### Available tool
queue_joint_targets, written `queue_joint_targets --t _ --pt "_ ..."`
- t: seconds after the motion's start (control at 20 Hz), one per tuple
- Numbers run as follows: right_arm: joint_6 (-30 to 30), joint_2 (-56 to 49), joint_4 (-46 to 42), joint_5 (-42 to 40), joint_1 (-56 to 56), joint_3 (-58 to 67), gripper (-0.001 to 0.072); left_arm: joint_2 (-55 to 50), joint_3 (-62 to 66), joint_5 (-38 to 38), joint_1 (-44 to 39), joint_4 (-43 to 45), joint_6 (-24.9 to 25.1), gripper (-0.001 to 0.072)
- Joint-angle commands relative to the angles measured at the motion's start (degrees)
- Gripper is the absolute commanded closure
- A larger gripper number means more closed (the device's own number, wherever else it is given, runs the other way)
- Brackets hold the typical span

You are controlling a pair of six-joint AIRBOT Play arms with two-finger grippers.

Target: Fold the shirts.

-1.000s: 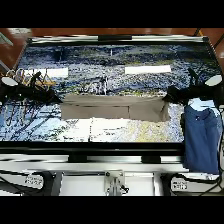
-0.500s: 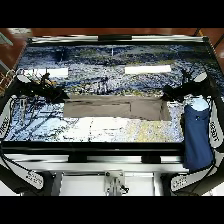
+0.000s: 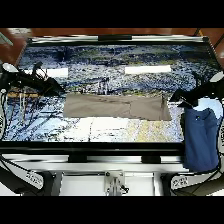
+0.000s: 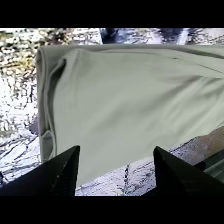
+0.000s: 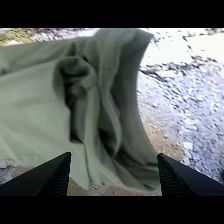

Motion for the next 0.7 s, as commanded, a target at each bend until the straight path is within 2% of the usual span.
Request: queue_joint_targets --t 0.0,0.2,0.45,0.65 --pt "-2.0 0.0 0.9 2.2 -2.1 -3.7 0.0051 1.9 1.6 -2.2 0.1 0.0 -0.8 0.0156" --pt "-5.7 -2.6 9.1 -1.2 -2.1 -6.1 0.0051 2.5 1.6 -3.2 -0.7 0.0 -1.3 0.0157" --pt "-4.6 -5.6 11.1 -4.9 -2.1 -6.1 0.0051 2.5 1.6 -3.2 -1.9 0.0 -1.3 0.0157" --pt "-3.0 -9.8 16.9 -4.7 -2.0 -6.1 0.0053 2.5 1.6 -3.2 -2.6 -0.1 -1.3 0.0157"
